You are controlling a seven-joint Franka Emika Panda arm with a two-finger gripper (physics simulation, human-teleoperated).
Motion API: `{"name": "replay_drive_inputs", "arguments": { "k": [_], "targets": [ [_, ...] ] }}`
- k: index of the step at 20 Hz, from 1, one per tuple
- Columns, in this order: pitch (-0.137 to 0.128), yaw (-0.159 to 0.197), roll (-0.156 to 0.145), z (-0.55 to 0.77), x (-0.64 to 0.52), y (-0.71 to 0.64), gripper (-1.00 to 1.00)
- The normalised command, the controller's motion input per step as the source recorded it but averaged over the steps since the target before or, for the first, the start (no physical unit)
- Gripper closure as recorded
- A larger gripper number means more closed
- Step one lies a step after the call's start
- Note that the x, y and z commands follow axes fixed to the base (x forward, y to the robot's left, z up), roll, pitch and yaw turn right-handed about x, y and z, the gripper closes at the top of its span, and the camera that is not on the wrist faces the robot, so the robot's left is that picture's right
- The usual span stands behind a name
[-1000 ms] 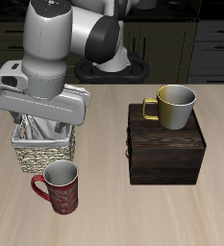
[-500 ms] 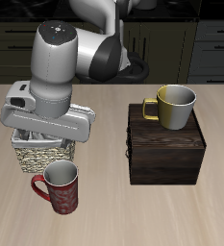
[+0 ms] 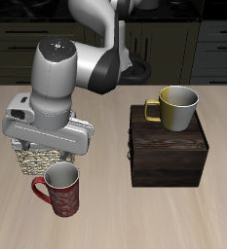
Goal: Place the red mug in the basket
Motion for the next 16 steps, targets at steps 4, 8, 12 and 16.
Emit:
{"name": "replay_drive_inputs", "arguments": {
  "k": [4, 8, 12, 16],
  "targets": [
    [0.017, -0.016, 0.004, -0.25, 0.01, -0.06, -1.0],
    [0.04, -0.025, 0.011, -0.31, 0.01, 0.05, -1.0],
    [0.026, -0.012, 0.01, -0.29, -0.02, 0.06, -1.0],
    [0.03, -0.028, 0.004, -0.23, -0.01, -0.04, -1.0]
  ]
}}
